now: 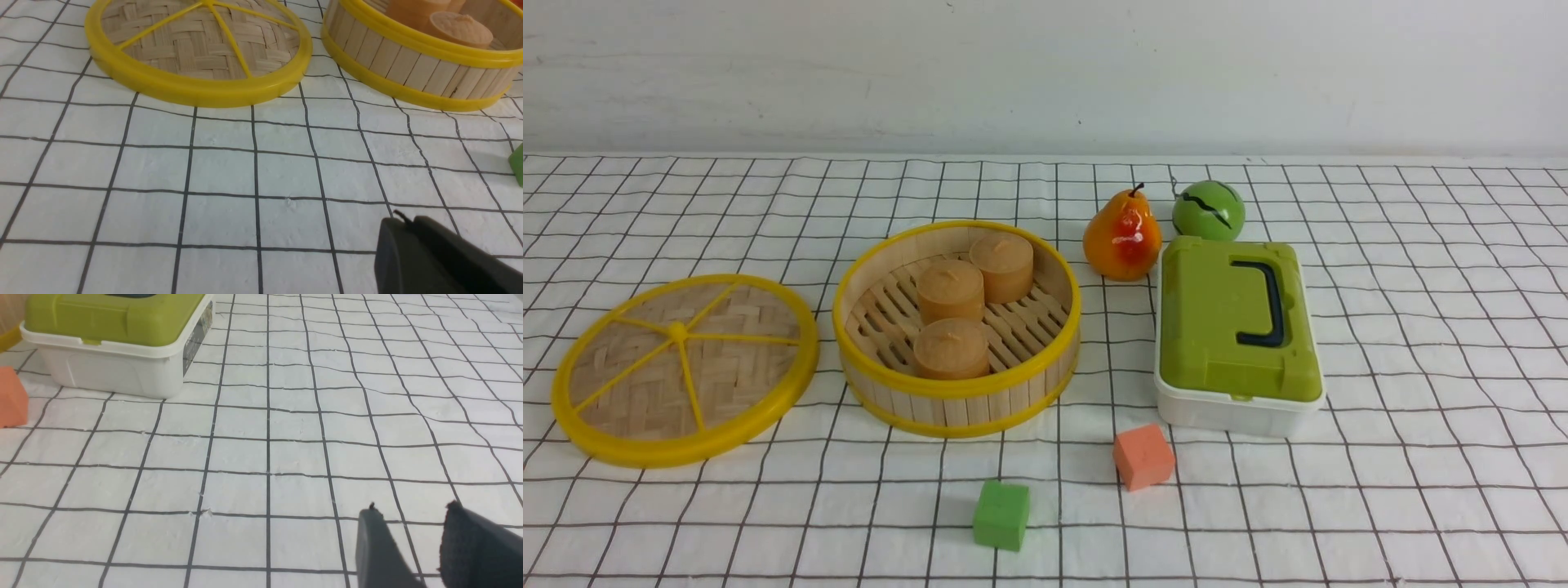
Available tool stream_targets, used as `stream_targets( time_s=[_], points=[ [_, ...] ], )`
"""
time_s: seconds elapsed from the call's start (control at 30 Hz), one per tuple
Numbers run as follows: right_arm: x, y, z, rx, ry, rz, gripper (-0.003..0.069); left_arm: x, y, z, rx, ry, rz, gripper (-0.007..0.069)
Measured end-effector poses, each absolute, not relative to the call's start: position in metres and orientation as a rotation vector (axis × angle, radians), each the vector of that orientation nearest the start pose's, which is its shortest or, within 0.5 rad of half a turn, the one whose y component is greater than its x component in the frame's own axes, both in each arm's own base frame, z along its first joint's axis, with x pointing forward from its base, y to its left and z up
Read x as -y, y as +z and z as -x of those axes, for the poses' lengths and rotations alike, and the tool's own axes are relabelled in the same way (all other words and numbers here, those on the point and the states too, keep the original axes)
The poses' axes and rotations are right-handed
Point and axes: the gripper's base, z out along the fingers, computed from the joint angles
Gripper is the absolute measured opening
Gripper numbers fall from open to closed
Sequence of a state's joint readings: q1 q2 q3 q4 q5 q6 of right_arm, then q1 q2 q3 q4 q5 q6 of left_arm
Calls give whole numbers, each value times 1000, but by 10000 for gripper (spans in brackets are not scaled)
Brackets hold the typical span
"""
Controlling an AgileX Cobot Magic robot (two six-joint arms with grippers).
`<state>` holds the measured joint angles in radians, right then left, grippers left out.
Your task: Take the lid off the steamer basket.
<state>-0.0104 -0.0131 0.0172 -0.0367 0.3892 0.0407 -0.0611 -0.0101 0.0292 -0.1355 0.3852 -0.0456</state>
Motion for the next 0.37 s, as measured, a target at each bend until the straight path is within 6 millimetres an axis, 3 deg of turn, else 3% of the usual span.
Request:
stream_targets(
  time_s=[0.37],
  points=[
    [2,173,-52,-1876,-16,-26,240,8,170,-52,-1888,-207,69,38]
  ],
)
